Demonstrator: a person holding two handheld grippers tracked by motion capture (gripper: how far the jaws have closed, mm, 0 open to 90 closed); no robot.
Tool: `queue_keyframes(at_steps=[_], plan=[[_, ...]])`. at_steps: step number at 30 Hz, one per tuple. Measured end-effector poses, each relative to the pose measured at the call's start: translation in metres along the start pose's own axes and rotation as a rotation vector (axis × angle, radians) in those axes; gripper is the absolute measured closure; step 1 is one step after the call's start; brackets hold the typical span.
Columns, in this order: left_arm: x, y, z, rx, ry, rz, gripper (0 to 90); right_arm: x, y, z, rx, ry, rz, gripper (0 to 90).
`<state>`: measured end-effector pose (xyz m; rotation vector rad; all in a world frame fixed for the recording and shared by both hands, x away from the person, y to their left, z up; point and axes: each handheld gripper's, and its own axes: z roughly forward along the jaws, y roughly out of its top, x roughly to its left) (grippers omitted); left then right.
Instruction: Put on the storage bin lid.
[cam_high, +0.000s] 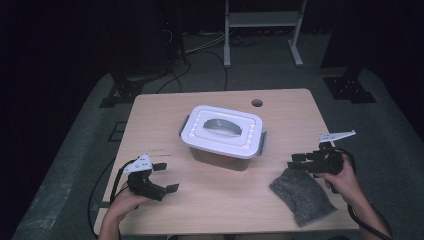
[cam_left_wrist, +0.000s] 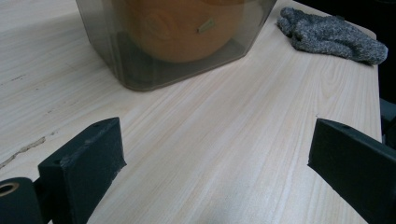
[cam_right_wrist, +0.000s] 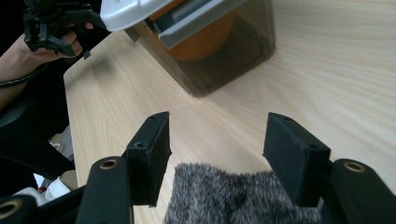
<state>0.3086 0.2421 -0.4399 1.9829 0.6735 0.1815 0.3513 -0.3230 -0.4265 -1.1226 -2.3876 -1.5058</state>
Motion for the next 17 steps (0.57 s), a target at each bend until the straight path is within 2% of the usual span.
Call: queue_keyframes(at_steps=[9,17], plan=[[0.0,0.0,0.0,0.004,-0.001,0.001,2.8,0.0,-0.021,-0.007,-0.023,0.007,0.024,39.7],[0.0,0.0,0.001,0.005,-0.003,0.001,2.8,0.005,-0.035,-0.013,-0.039,0.004,0.024,39.0]])
